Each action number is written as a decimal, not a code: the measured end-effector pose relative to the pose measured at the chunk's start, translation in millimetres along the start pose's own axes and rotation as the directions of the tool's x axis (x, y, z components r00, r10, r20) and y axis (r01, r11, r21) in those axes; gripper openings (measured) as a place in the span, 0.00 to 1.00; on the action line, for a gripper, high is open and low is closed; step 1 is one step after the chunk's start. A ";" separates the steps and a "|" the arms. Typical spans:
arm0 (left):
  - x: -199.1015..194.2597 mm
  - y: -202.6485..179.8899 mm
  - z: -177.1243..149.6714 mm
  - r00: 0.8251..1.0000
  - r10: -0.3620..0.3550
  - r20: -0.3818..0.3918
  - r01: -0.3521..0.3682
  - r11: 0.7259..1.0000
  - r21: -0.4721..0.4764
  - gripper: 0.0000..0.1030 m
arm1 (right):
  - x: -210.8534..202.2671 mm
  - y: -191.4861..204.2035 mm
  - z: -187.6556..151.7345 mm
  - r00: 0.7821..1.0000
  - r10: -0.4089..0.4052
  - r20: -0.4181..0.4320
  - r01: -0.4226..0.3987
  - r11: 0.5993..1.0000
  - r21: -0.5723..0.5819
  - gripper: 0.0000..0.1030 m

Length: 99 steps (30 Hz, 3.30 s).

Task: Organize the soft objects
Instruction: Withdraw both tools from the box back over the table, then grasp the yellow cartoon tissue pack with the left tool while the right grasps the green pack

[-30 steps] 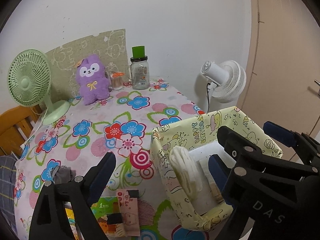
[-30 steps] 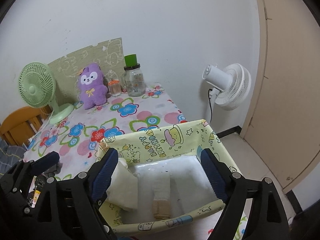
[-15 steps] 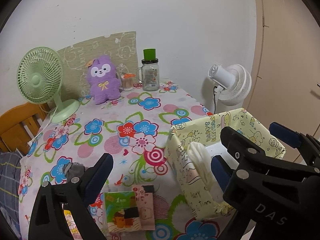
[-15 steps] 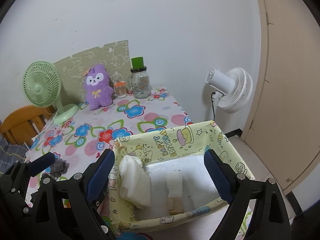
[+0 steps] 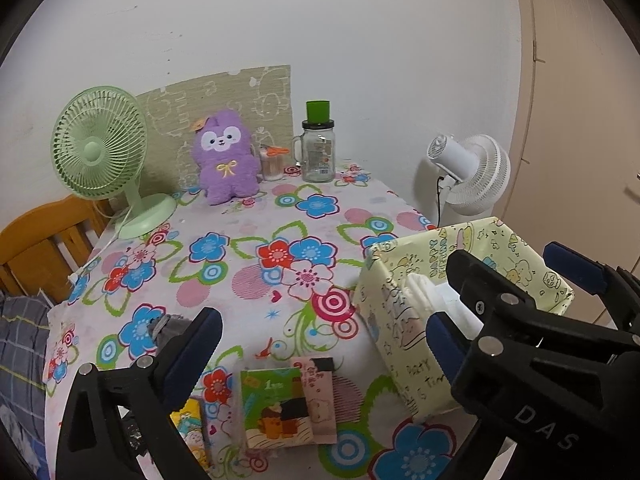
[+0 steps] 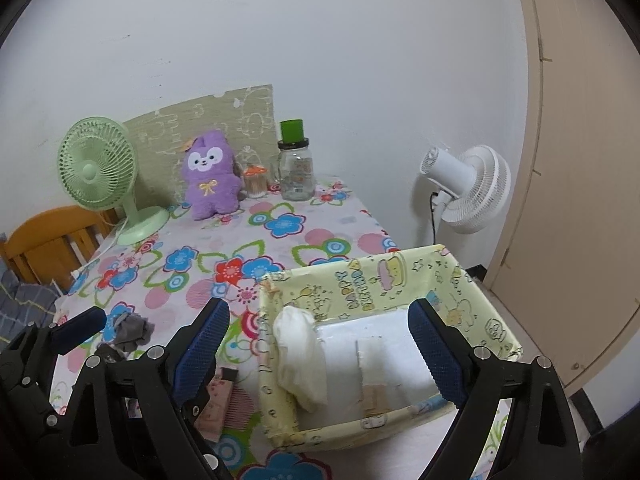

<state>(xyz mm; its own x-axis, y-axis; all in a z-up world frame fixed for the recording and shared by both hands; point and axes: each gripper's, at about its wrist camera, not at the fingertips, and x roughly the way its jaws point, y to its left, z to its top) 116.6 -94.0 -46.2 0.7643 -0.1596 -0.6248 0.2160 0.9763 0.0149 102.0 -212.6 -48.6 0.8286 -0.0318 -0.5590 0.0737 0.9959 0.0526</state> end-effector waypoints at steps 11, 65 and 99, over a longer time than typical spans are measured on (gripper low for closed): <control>-5.4 18.7 -8.2 1.000 0.021 -0.008 -0.021 1.000 -0.013 1.00 | -6.1 23.2 -4.6 1.000 0.016 0.005 -0.016 1.000 -0.023 0.90; 20.0 124.5 -89.2 0.986 0.112 -0.120 -0.124 0.988 -0.091 0.97 | 50.3 143.6 -72.7 0.980 0.098 -0.172 -0.119 0.986 -0.120 0.90; 26.5 111.1 -96.3 0.982 0.130 -0.137 -0.142 0.987 -0.075 0.93 | 65.1 126.3 -82.8 0.963 0.121 -0.240 -0.141 0.988 -0.064 0.53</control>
<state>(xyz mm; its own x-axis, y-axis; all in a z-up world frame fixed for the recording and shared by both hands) 102.4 24.4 -136.3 0.6952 -0.0093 -0.7187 0.0591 0.9973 0.0443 119.3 -81.9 -146.9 0.6734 0.1106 -0.7309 -0.0793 0.9938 0.0773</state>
